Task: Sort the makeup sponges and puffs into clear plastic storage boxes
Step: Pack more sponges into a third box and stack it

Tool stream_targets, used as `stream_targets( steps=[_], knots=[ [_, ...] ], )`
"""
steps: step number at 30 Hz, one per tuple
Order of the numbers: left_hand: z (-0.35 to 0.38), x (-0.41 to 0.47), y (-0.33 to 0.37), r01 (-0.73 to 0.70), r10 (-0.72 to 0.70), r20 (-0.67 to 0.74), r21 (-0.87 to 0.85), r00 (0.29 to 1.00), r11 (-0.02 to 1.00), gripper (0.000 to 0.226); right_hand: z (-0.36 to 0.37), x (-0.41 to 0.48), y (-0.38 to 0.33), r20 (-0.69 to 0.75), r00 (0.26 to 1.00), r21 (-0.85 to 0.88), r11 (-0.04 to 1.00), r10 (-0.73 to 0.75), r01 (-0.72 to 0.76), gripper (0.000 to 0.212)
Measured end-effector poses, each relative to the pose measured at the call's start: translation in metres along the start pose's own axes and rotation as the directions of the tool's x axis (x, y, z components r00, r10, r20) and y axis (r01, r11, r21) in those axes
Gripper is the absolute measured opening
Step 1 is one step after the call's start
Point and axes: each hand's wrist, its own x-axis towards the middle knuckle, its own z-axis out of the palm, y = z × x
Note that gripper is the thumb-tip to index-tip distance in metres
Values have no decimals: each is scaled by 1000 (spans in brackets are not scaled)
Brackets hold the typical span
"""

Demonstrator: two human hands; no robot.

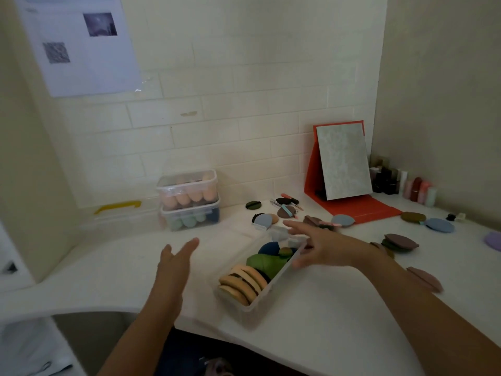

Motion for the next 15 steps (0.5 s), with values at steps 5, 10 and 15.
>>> stream_targets(
  steps=[5,10,15],
  knots=[
    [-13,20,9,230,-181,150,-460,972,858,18,18,0,-10,-51,997,-122,991,-63,56,104],
    [-15,20,39,-117,164,222,-207,961,971,14,30,5,-14,-125,990,-4,998,-70,70,104],
    [-15,-5,57,-600,328,545,451,771,661,31,40,11,-16,-210,976,53,996,-53,65,112]
  ],
)
